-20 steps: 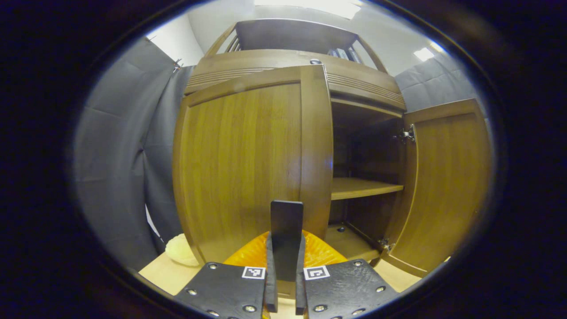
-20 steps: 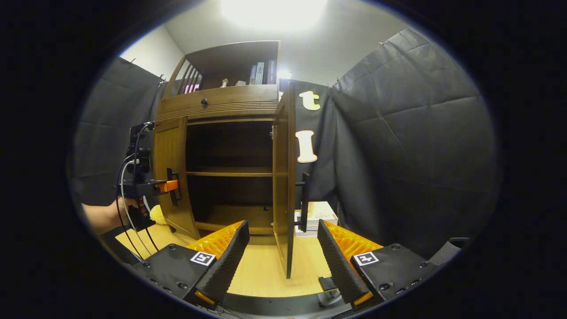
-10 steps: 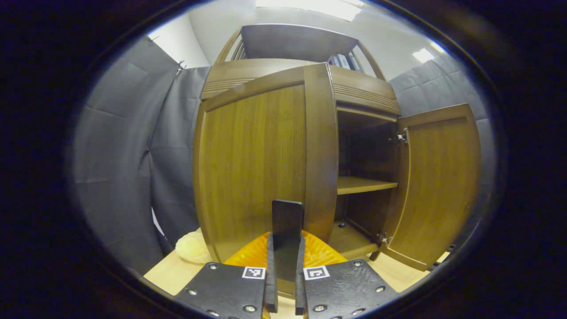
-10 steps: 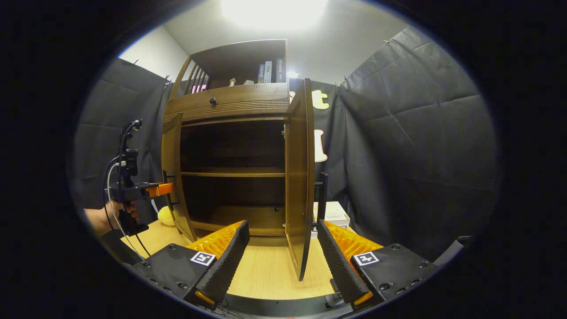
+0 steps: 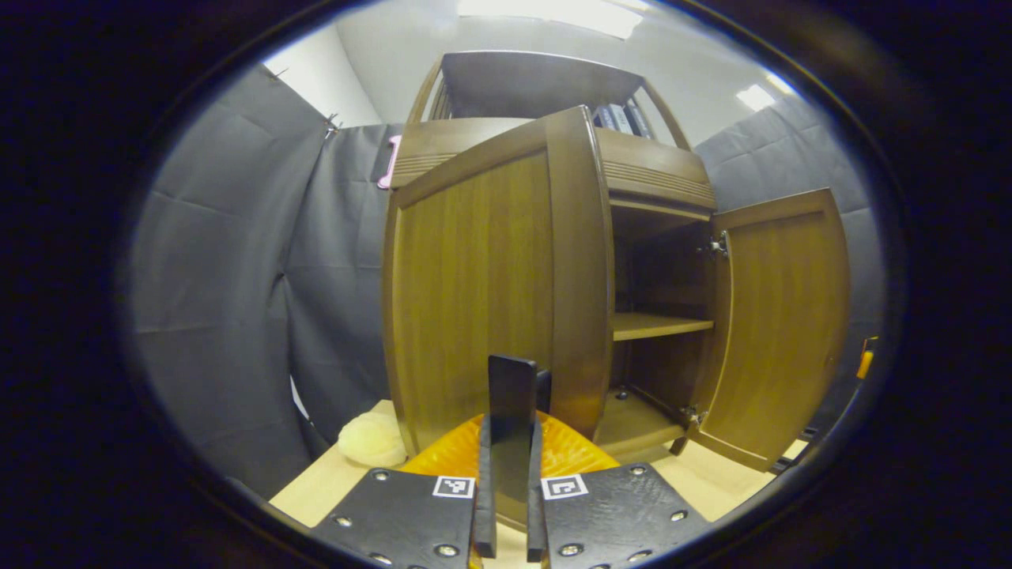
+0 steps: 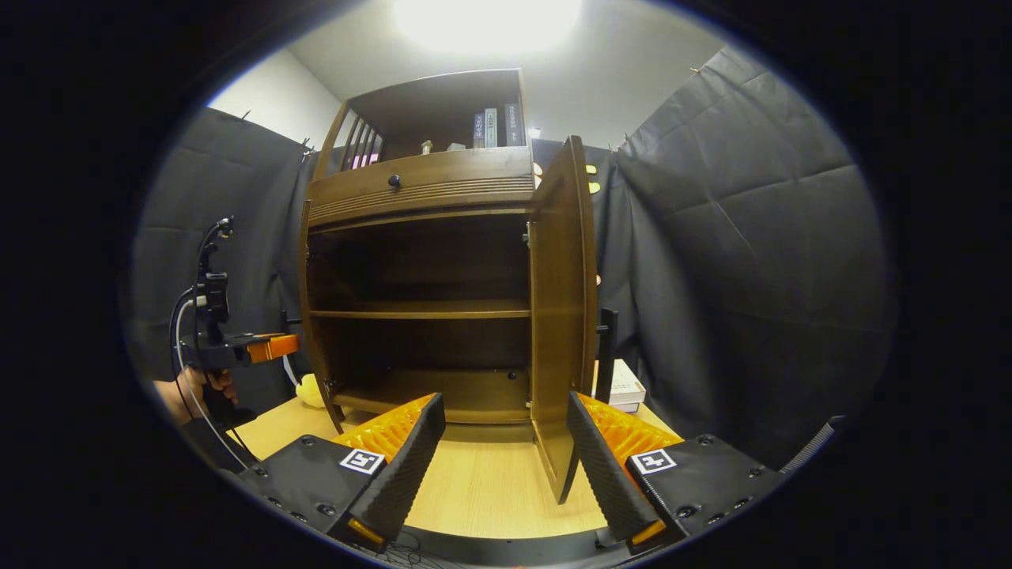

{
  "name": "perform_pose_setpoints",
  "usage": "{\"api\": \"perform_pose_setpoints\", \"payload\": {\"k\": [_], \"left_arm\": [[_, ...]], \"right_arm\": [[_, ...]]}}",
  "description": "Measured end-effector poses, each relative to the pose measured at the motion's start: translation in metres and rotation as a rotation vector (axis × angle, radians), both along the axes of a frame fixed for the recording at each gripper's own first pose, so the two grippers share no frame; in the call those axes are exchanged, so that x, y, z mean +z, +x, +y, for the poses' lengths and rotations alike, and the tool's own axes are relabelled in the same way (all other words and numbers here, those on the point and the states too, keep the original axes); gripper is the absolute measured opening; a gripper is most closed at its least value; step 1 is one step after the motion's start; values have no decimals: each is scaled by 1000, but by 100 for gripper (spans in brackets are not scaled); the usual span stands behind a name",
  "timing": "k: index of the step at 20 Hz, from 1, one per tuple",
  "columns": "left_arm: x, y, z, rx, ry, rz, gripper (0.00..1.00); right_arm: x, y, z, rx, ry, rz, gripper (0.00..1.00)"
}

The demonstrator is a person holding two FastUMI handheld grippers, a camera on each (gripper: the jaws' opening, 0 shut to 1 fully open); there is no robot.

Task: Open the right door of the double-door shoe cabinet with the right hand, and open the left door with the left hand.

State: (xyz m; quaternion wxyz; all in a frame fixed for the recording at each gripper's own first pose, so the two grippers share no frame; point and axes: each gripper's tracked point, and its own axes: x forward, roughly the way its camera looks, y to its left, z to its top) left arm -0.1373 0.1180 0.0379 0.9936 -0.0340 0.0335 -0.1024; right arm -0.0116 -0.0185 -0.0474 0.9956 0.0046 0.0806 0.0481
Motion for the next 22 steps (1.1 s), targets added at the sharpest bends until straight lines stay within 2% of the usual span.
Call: {"api": "perform_pose_setpoints", "payload": {"k": [2,4,5,14,18,20,22], "left_arm": [[4,-1,1,-1,2,10,14],[9,1,3,-8,3,18,17],[13,1,4,-10,4,16,14],[30,-12,15,8,54,1,13],[30,-13,30,75,61,5,17],[32,-16,60,119,46,-1,13],[30,-17,89,144,40,-2,14]], "right_arm": [[0,1,9,17,3,-1,97],[0,2,18,33,-2,-3,97],[-2,3,21,40,-5,-2,97],[-10,5,59,97,-14,14,97],[-13,6,73,115,-16,19,96],[-13,6,79,120,-24,16,96],[-15,8,85,125,-23,18,96]]}}
